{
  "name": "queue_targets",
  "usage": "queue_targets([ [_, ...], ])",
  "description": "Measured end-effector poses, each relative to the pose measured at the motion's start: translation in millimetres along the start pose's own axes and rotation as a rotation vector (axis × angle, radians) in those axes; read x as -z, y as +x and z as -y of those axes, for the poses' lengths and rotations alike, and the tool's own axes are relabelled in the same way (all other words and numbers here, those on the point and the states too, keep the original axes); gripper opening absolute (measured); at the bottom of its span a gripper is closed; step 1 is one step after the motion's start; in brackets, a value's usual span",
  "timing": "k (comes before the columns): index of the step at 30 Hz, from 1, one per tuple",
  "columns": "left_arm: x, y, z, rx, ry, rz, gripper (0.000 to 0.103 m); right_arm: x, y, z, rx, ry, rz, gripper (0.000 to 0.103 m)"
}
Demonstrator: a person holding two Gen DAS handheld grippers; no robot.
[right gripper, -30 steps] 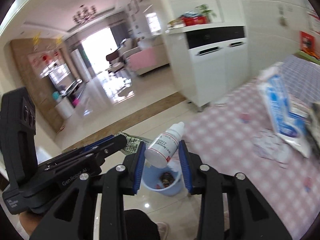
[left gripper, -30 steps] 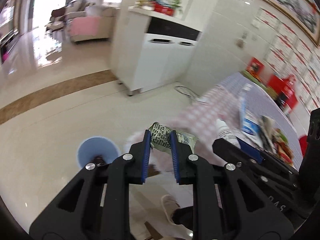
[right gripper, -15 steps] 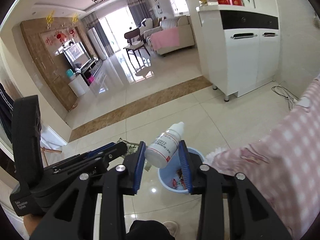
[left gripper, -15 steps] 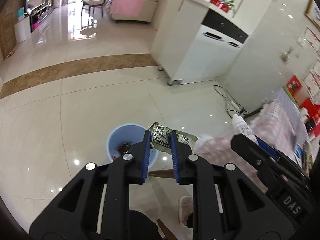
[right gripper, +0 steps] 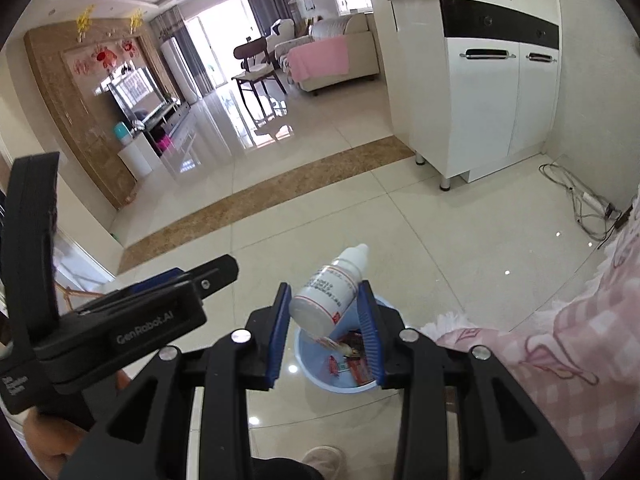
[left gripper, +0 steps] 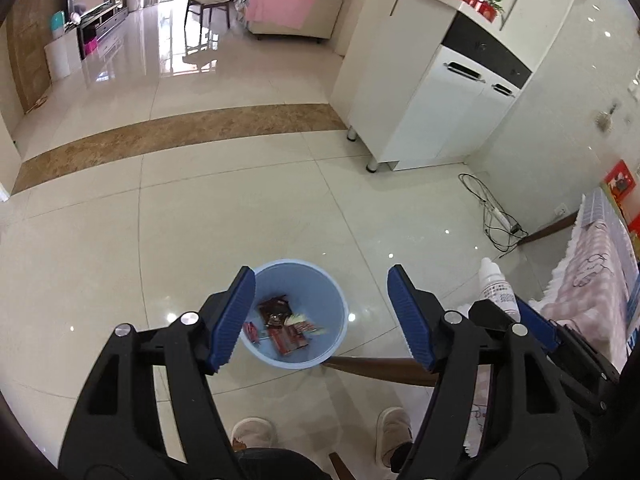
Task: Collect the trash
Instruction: 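Open the right tool to drop the medicine bottle into the wastebasket, then move both open tools back over the table toward the trash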
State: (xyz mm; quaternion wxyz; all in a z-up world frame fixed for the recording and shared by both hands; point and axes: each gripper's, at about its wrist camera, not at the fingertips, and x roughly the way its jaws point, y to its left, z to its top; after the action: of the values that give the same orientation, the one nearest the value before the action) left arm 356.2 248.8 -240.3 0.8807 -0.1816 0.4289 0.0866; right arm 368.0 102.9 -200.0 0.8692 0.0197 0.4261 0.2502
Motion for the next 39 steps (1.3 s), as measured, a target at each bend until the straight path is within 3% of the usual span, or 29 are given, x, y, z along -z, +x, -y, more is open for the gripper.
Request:
queue_targets([
  [13, 6.8, -4.7, -13.2, -0.085, 0.008, 0.011, 0.068, -1.1, 31.4, -9.4, -0.015, -0.026, -0.036, 0.034],
  [19, 3.5, -17.7, -23.1, -0.152, -0.002, 0.058, 0.068, -9.0, 33.6, -17.8, 0.003, -0.065, 0.034, 0.034],
  [22, 0.6, -24.2, -26.3, -0.185, -0.005, 0.079, 0.068, -14.6, 38.7, -24.4, 0.047, -0.114, 0.064, 0.047],
  [24, 0.2, -29.8, -24.1, -0.219, 0.012, 0.100, 0.069, -16.5, 37.8, -23.5, 0.044, -0.107, 0.066, 0.048],
  [30, 0.5, -47.5, -12.3, -0.236, 0.051, 0.140, 0.070, -16.4, 17.8, -17.7, 0.053, -0.086, 0.085, 0.052],
  [39, 6.0, -90.0, 25.3, -0.165, 0.104, 0.193, 0.072, -10.0, -65.8, 5.9, 0.086, -0.024, 0.177, 0.057],
])
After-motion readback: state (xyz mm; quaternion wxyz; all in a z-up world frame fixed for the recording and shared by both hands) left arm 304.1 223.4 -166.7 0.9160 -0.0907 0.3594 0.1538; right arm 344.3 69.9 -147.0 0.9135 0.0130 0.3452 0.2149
